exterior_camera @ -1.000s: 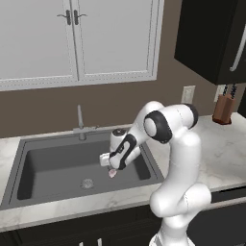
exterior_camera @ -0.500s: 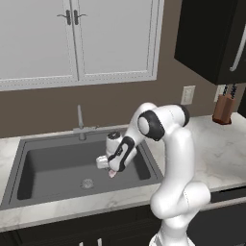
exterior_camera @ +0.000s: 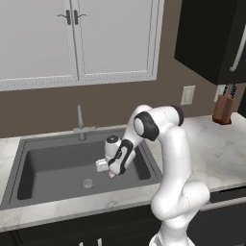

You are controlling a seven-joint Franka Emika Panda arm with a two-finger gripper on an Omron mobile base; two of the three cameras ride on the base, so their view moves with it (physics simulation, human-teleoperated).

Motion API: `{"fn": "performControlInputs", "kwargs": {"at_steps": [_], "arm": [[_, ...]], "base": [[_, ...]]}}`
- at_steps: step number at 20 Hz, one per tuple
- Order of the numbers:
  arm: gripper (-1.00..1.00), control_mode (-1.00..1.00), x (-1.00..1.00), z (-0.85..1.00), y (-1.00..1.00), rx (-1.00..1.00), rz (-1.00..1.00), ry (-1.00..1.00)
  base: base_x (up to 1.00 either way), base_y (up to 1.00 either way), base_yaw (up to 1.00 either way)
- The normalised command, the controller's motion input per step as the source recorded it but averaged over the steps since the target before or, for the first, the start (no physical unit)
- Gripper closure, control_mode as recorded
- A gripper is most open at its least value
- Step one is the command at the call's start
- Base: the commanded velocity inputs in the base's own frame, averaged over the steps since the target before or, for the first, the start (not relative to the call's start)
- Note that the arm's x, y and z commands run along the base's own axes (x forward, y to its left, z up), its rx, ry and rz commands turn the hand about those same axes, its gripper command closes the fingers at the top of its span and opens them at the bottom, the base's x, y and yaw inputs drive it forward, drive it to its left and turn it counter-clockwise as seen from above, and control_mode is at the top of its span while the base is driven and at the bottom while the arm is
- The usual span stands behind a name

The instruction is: Turn on the sink faucet. Then move the garlic from the counter to the sink. Turn off the sink. Move the vegetable from the sink to the pot next to the stove. Finally move the pot to the rear right burner.

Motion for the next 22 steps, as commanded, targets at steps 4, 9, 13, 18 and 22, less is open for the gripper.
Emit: {"fn": "performControlInputs", "kwargs": {"at_steps": [4,9,13,18,22], "arm": [[-1.00,-1.00,0.03,-0.19,0.00,0.00,0.00,0.00],[-1.00,-1.00,0.07,-0.19,0.00,0.00,0.00,0.00],[-1.00,-1.00,0.17,-0.18,0.00,0.00,0.00,0.00],[-1.00,-1.00,0.20,-0.19,0.01,-0.01,0.00,0.00],[-1.00,-1.00,0.19,-0.20,0.01,0.00,0.00,0.00]], "base": [[0.00,0.00,0.00],[0.00,0.00,0.00],[0.00,0.00,0.00],[0.00,0.00,0.00],[0.00,0.00,0.00]]}}
